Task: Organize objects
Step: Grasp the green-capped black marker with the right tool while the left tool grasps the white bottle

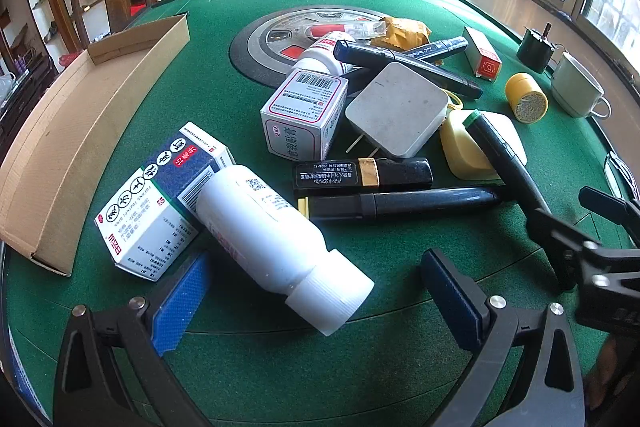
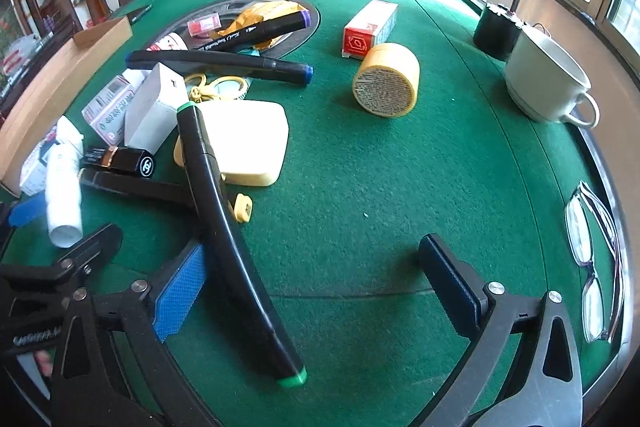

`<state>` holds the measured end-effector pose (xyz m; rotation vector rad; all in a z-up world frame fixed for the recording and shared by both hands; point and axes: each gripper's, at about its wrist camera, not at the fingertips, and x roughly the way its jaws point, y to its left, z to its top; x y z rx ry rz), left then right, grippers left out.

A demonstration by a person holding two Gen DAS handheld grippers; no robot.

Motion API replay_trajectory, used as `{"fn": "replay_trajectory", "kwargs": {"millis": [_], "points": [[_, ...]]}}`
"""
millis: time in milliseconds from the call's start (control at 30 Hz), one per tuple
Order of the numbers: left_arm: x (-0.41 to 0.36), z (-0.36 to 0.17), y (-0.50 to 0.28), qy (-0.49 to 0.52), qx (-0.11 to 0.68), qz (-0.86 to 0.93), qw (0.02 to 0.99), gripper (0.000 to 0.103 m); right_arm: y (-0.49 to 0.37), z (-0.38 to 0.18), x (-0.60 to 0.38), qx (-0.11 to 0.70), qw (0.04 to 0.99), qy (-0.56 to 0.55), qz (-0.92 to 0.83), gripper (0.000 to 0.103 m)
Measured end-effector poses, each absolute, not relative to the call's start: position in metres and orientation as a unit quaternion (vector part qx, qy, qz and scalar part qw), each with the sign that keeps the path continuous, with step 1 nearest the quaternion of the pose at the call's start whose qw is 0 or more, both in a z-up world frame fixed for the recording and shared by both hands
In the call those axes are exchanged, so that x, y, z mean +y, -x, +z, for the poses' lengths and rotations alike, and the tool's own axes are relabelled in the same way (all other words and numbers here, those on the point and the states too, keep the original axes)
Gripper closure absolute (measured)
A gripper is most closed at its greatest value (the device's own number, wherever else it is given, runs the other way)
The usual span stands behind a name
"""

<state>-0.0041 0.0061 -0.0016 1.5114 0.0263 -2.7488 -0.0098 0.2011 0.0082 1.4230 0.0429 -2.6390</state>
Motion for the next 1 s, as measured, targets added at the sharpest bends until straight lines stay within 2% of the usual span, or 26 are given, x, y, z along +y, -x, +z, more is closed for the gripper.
{"fn": "replay_trajectory", "kwargs": {"millis": [133, 300, 467, 500, 533, 600, 733, 800, 833, 867, 900, 1000], "points": [[0.006, -0.001, 0.017, -0.482, -0.001, -0.876, -0.013, 0.0, -0.003, 0.015, 0.209, -0.022, 0.099, -0.456, -0.884, 0.001], [0.004, -0.003, 0.038, -0.459, -0.034, -0.883, -0.096, 0.001, -0.007, 0.018, 0.212, -0.034, 0.122, -0.443, -0.887, 0.006], [-0.023, 0.012, 0.012, -0.472, 0.013, -0.86, -0.194, 0.001, -0.011, 0.019, 0.206, -0.007, 0.127, -0.44, -0.889, 0.021], [-0.028, 0.015, 0.005, -0.469, 0.014, -0.86, -0.202, 0.001, -0.011, 0.02, 0.205, -0.004, 0.131, -0.44, -0.889, 0.03], [-0.034, 0.018, -0.002, -0.463, 0.014, -0.861, -0.208, 0.001, -0.012, 0.02, 0.204, 0.0, 0.134, -0.441, -0.887, 0.034], [-0.043, 0.022, -0.014, -0.455, 0.017, -0.865, -0.213, 0.001, -0.012, 0.019, 0.199, 0.013, 0.143, -0.446, -0.884, 0.034], [-0.058, 0.03, -0.022, -0.436, 0.026, -0.876, -0.206, 0.002, -0.009, 0.016, 0.186, 0.025, 0.165, -0.458, -0.873, 0.051], [-0.064, 0.031, -0.026, -0.437, 0.037, -0.875, -0.206, 0.011, -0.005, 0.013, 0.179, 0.036, 0.16, -0.462, -0.872, 0.052], [-0.065, 0.031, -0.024, -0.44, 0.046, -0.873, -0.205, 0.013, -0.004, 0.011, 0.177, 0.036, 0.158, -0.464, -0.871, 0.059], [-0.066, 0.03, -0.02, -0.444, 0.048, -0.872, -0.203, 0.022, -0.002, 0.011, 0.174, 0.038, 0.156, -0.463, -0.872, 0.064], [-0.068, 0.028, -0.019, -0.449, 0.05, -0.869, -0.2, 0.033, -0.001, 0.011, 0.172, 0.038, 0.155, -0.465, -0.871, 0.075], [-0.065, 0.025, -0.015, -0.46, 0.056, -0.865, -0.193, 0.034, 0.001, 0.012, 0.173, 0.029, 0.142, -0.471, -0.87, 0.088]]}}
